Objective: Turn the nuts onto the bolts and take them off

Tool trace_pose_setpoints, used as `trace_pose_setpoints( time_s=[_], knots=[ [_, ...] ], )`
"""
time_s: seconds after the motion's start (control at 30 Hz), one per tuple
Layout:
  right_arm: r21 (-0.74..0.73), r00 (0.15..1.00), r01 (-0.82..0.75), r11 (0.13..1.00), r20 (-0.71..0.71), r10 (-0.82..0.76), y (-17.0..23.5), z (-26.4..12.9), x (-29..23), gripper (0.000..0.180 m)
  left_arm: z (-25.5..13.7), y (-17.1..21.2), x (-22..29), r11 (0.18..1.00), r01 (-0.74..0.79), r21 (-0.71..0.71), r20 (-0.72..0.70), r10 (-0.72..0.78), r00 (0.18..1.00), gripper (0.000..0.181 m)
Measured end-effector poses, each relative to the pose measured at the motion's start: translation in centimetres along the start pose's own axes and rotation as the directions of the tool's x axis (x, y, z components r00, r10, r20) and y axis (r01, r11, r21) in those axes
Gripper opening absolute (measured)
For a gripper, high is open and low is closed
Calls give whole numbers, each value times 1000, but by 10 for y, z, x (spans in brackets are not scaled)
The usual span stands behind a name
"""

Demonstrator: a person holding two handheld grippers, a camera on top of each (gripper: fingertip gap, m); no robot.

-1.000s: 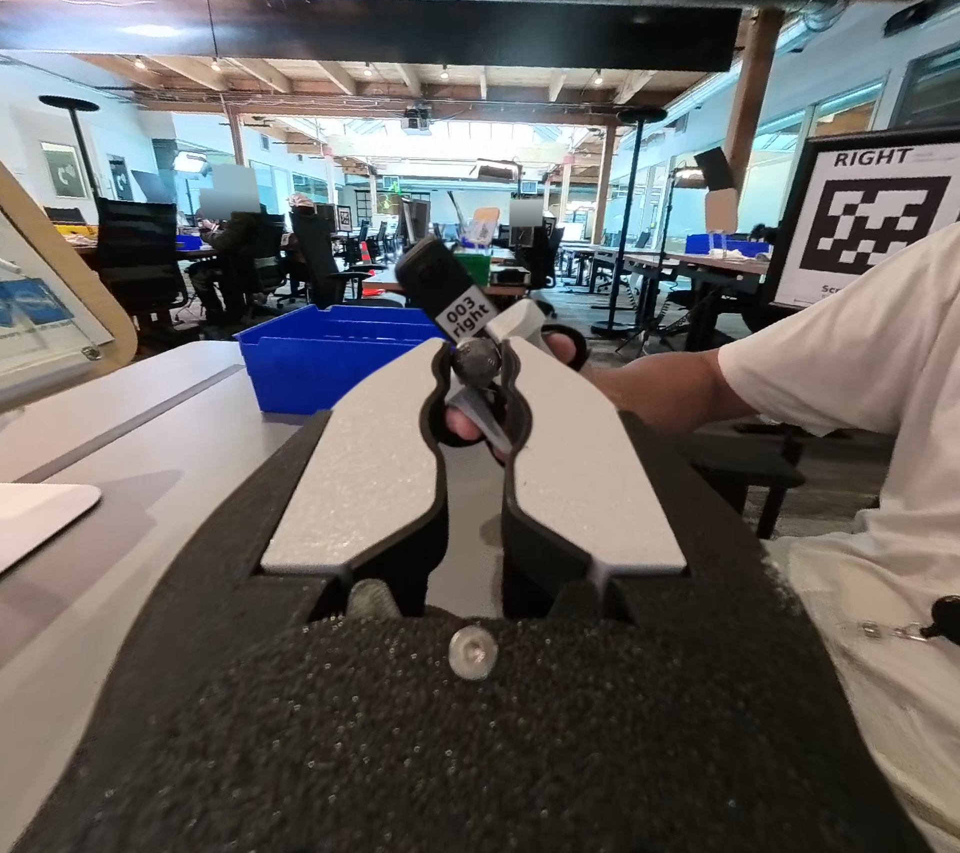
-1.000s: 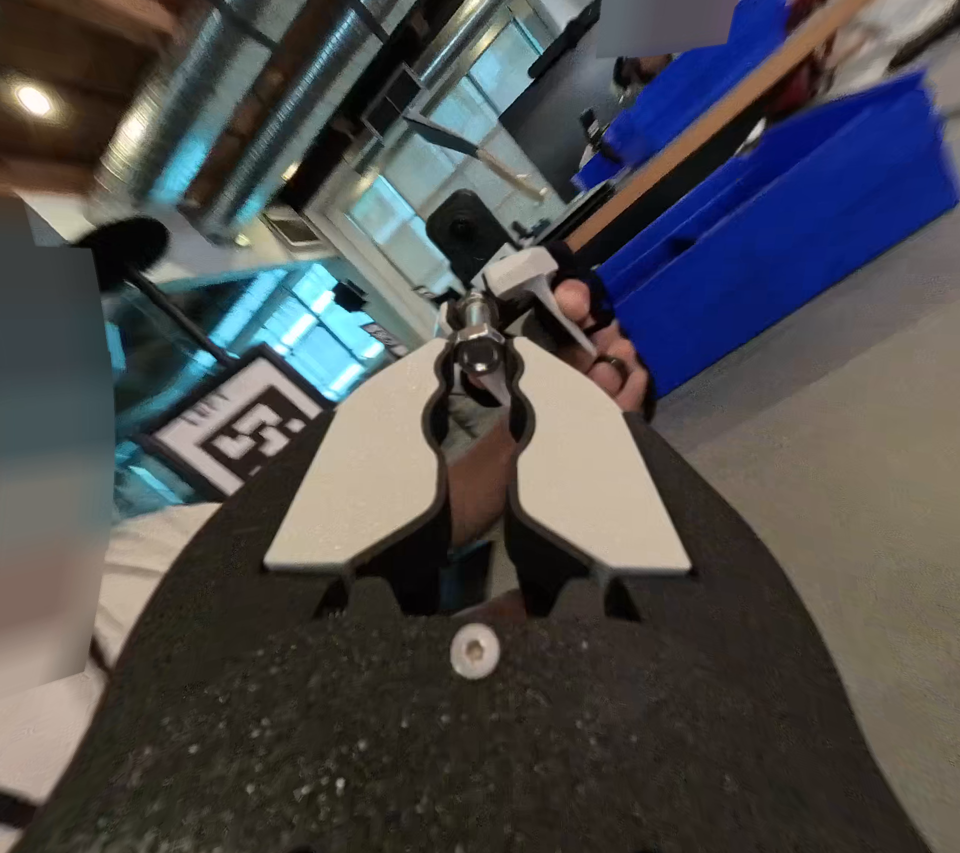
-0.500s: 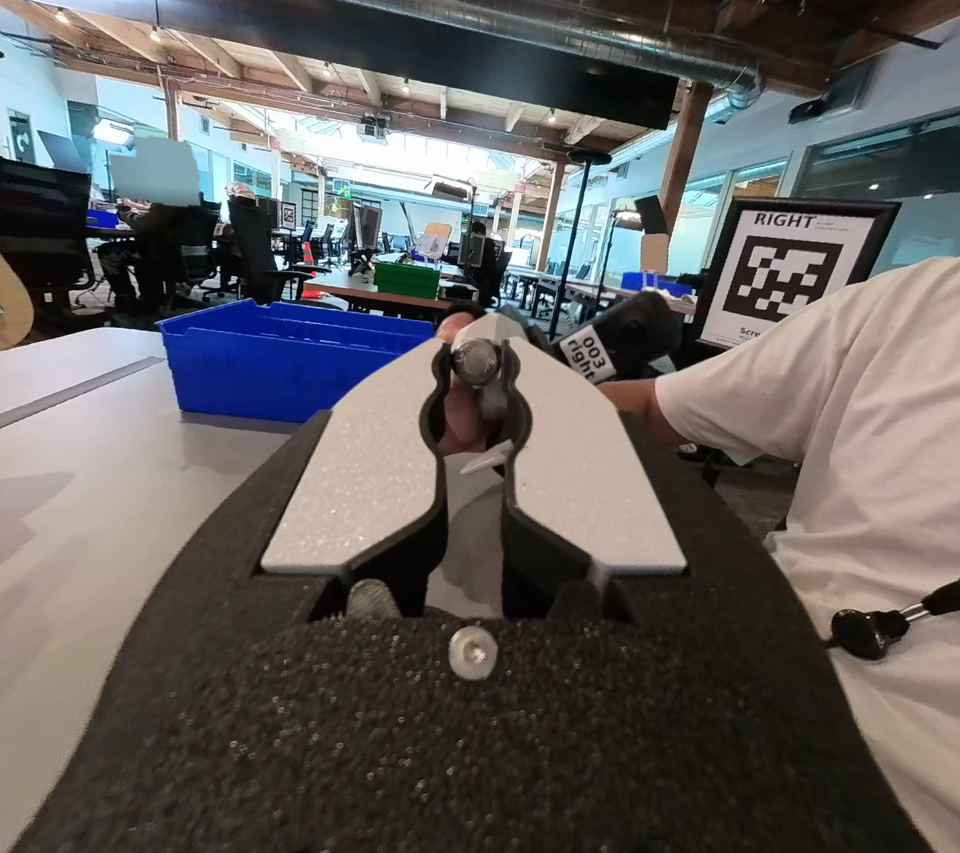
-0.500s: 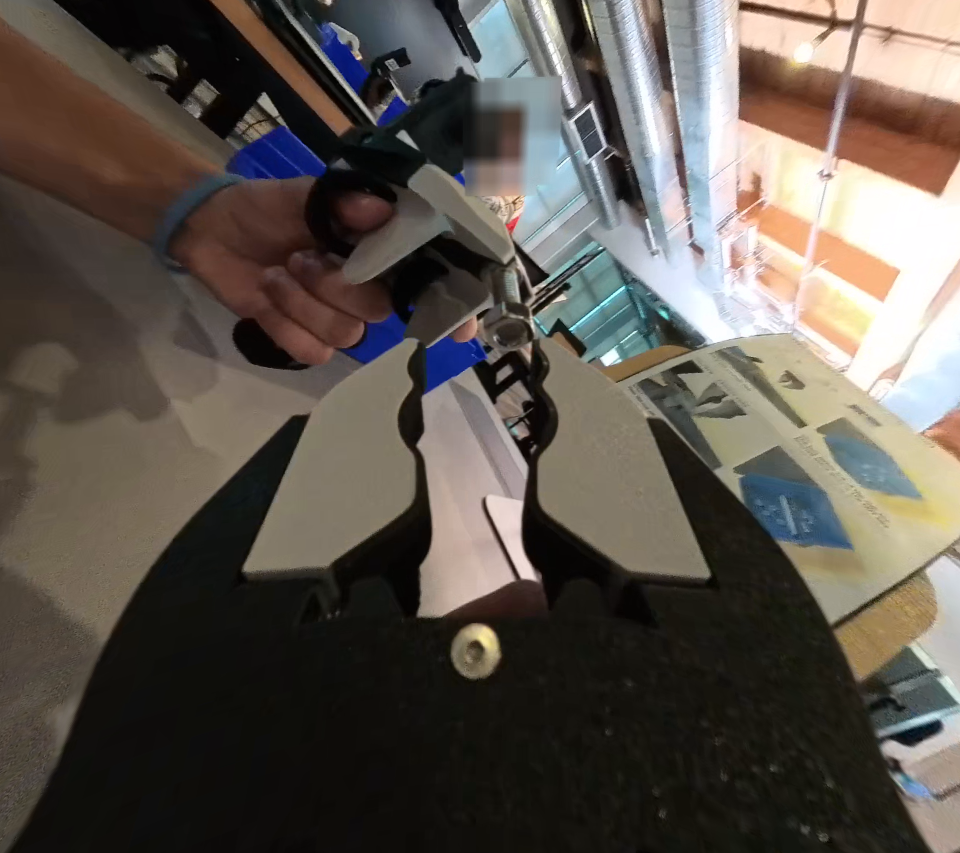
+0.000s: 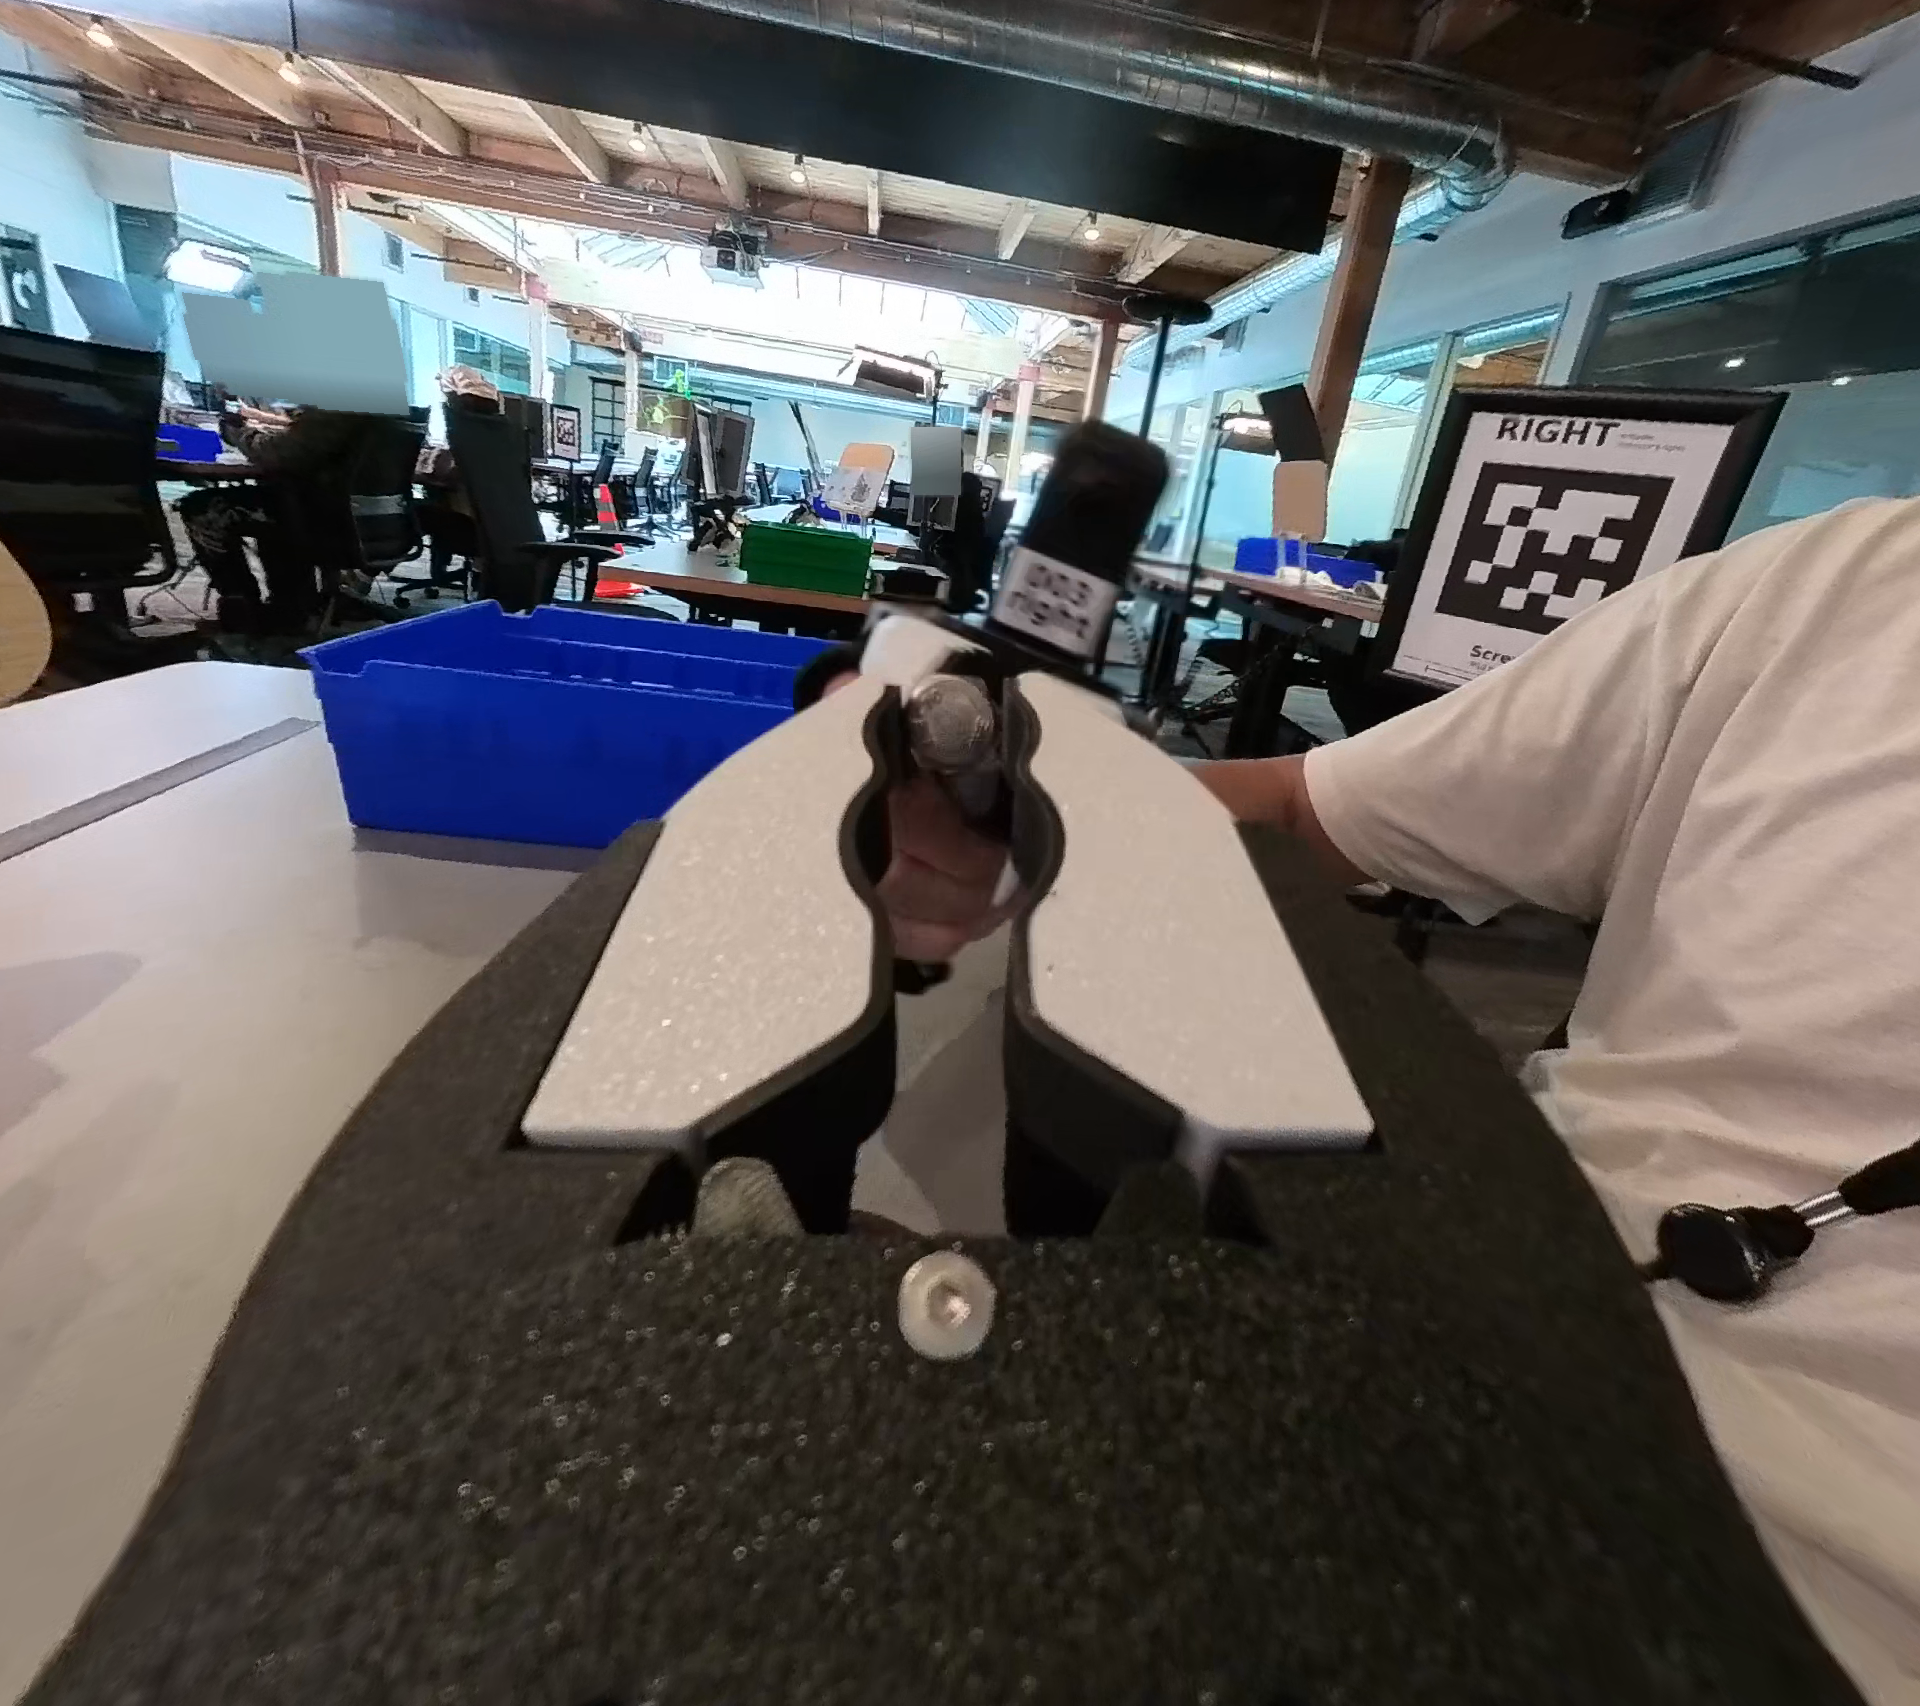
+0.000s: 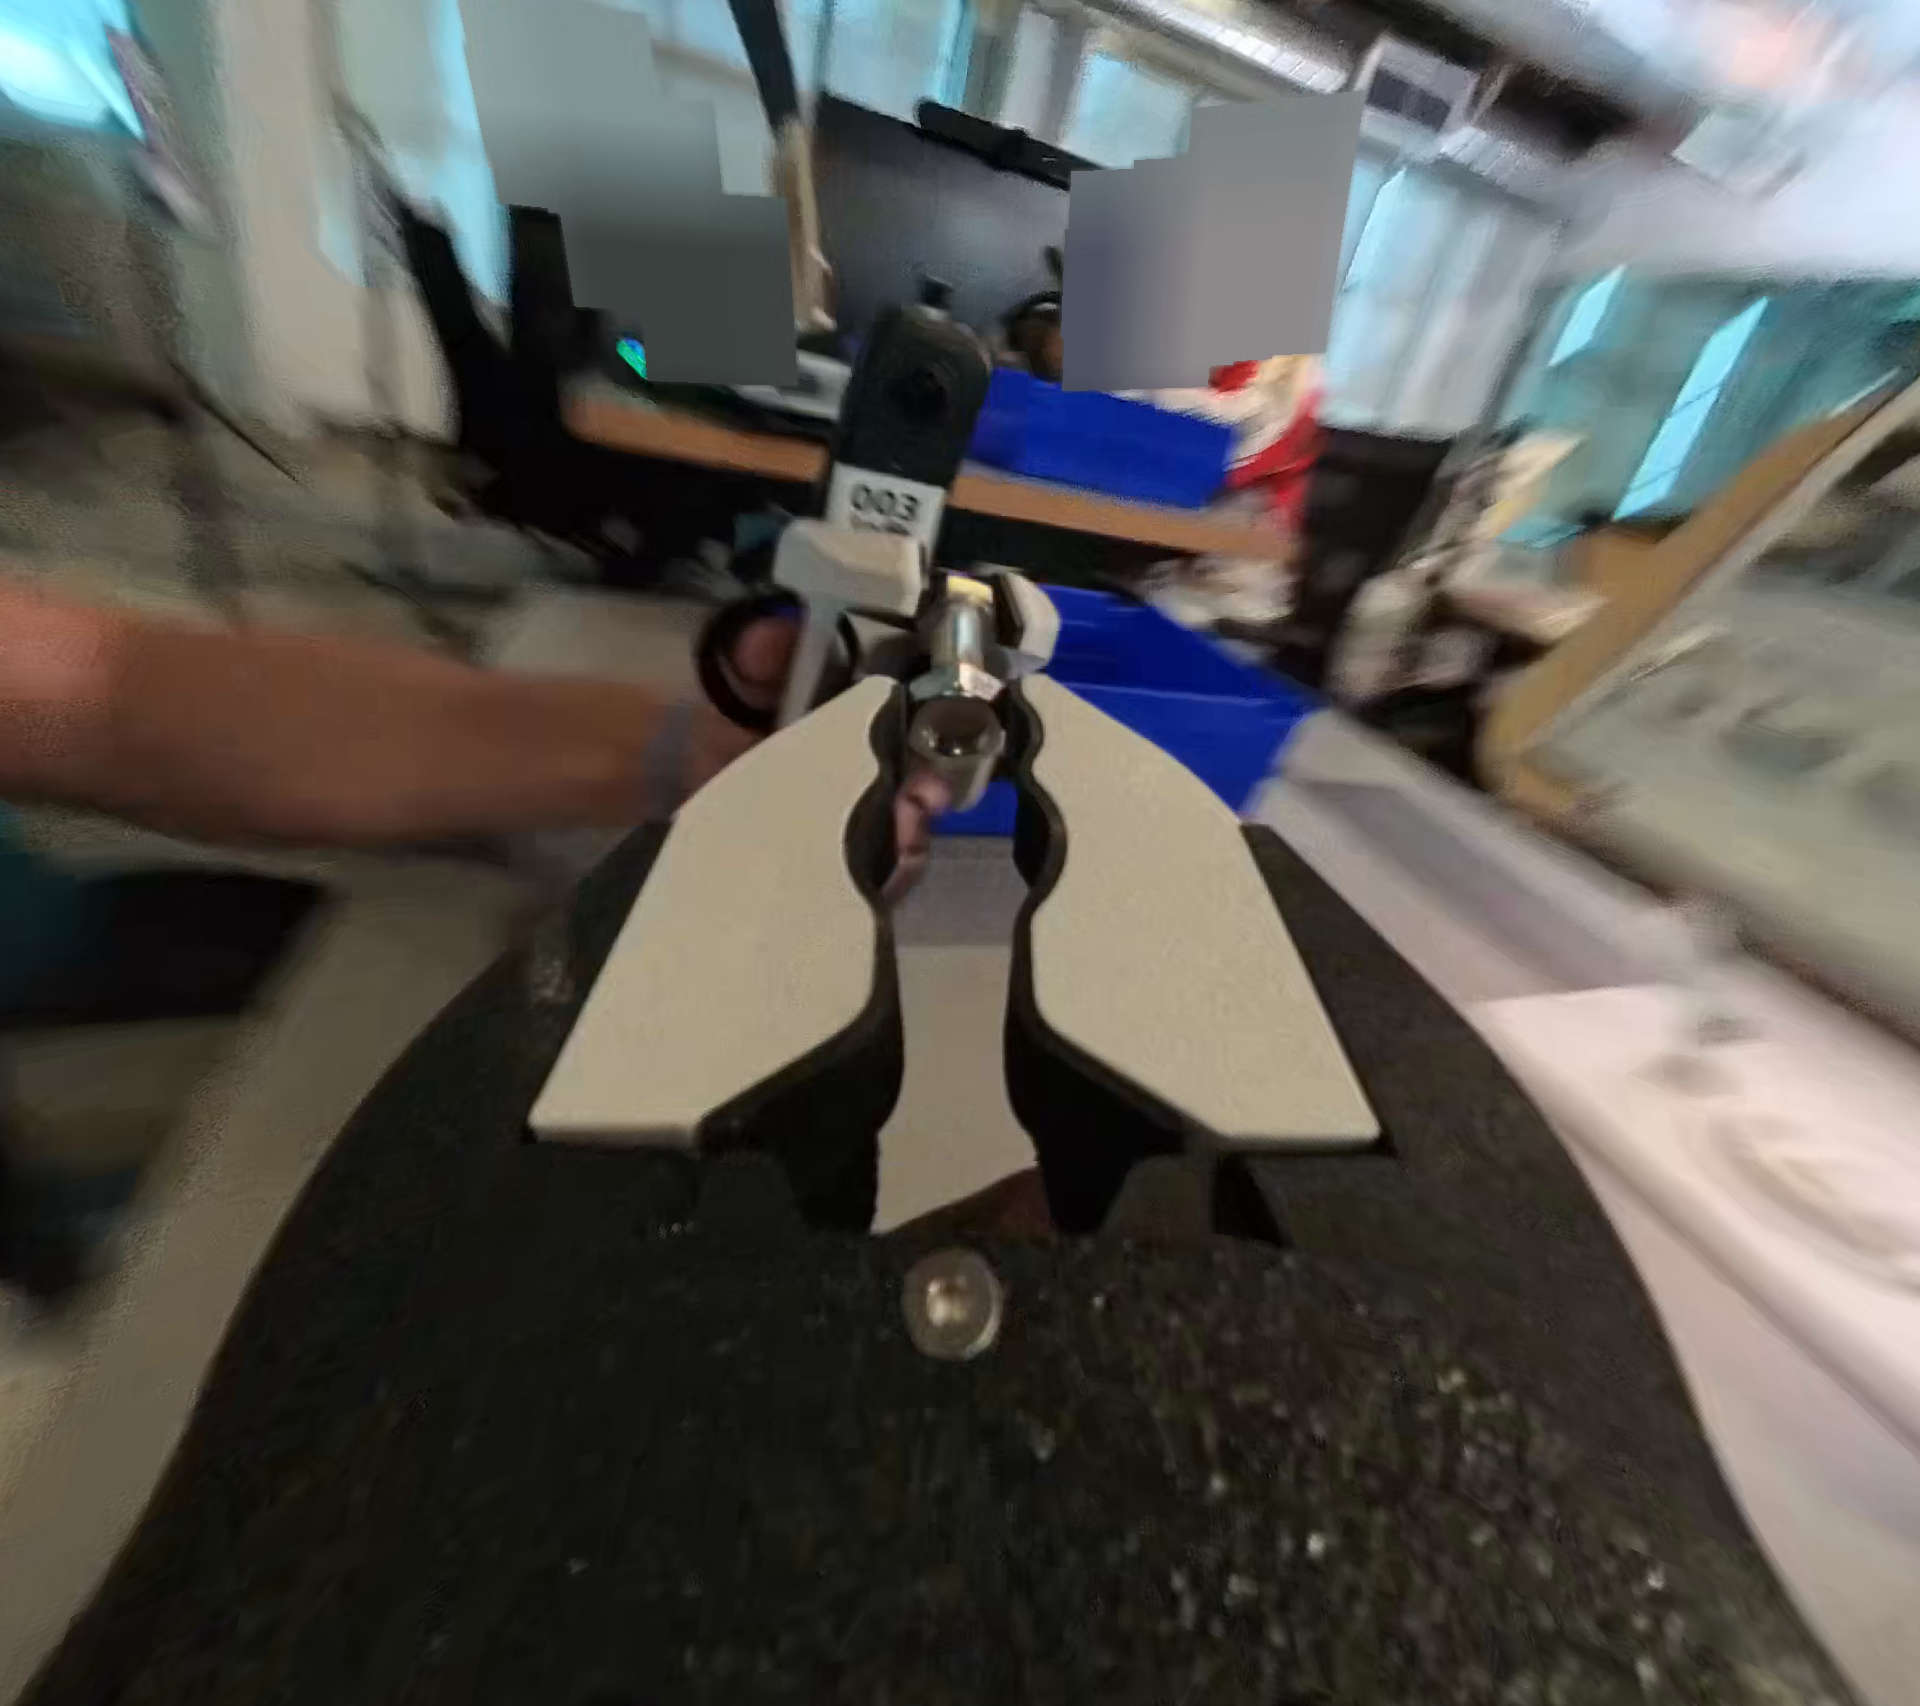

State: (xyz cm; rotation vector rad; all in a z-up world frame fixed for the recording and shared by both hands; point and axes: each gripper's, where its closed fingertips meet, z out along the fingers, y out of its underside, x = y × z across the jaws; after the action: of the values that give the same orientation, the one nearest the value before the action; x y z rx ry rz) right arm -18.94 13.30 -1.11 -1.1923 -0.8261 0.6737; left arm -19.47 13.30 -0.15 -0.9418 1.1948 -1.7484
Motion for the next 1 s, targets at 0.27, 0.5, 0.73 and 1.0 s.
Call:
trace_pose_setpoints(
  time_s=[0.27,0.5,0.73,1.0],
  knots=[
    [-119,233,-948,294,366,901,7,4,7,17,-3,2,-9,993,-110,-50,85,114,990,18],
    [0,771,-620,785,189,609,8,3,2,51,-4,-4,-5,999,-41,1,47,41,998,18],
    [-249,707,644,724,-169,-687,13,-9,7,43,-6,-9,-4,999,35,36,1,-35,999,18],
    [-256,505,807,533,-168,-846,4,1,-3,29,0,3,3,997,74,-7,-51,-74,996,18]
  ],
)
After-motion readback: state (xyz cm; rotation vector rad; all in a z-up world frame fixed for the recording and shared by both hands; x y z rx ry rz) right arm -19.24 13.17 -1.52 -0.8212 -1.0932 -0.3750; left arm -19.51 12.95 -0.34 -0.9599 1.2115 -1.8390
